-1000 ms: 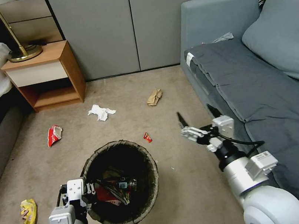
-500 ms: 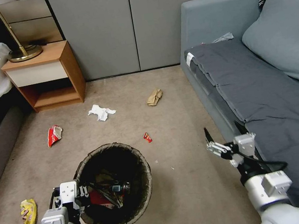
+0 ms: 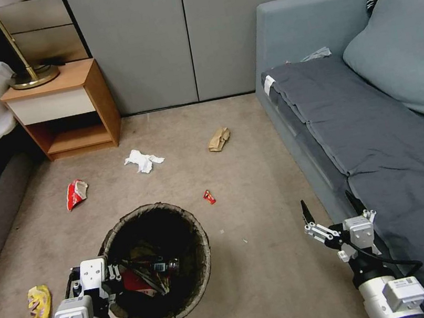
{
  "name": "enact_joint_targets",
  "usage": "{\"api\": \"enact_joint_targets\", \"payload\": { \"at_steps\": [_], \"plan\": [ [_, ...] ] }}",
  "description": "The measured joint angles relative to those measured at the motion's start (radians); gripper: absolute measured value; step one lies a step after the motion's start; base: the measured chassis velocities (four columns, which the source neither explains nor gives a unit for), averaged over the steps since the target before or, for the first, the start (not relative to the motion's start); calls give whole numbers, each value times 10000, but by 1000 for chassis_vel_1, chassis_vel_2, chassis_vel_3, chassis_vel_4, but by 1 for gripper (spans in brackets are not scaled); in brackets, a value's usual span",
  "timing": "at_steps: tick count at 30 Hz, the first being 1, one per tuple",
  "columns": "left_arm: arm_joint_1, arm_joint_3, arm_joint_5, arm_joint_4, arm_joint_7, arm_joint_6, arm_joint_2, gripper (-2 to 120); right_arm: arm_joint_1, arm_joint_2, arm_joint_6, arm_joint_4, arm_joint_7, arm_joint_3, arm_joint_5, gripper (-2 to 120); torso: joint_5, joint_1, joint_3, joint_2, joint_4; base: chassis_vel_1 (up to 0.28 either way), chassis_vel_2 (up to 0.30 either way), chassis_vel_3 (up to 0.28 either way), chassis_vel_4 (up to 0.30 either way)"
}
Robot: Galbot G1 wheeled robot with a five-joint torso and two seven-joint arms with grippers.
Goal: Pick up the trash bin, then pick up the garbage from the floor and place it into the trash bin.
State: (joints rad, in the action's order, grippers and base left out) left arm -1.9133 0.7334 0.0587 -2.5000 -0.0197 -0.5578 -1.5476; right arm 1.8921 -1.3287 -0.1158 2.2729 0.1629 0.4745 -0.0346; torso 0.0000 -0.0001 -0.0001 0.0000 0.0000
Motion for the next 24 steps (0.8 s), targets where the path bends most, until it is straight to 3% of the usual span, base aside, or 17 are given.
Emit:
{"api": "enact_joint_targets", "payload": {
  "at_steps": [24],
  "plan": [
    [-145,93,-206,0,-2,3,89,1,155,-170,-195,-153,-33,-246,312,100,-1,0,0,0,0,-99,99,106,-103]
  ]
}}
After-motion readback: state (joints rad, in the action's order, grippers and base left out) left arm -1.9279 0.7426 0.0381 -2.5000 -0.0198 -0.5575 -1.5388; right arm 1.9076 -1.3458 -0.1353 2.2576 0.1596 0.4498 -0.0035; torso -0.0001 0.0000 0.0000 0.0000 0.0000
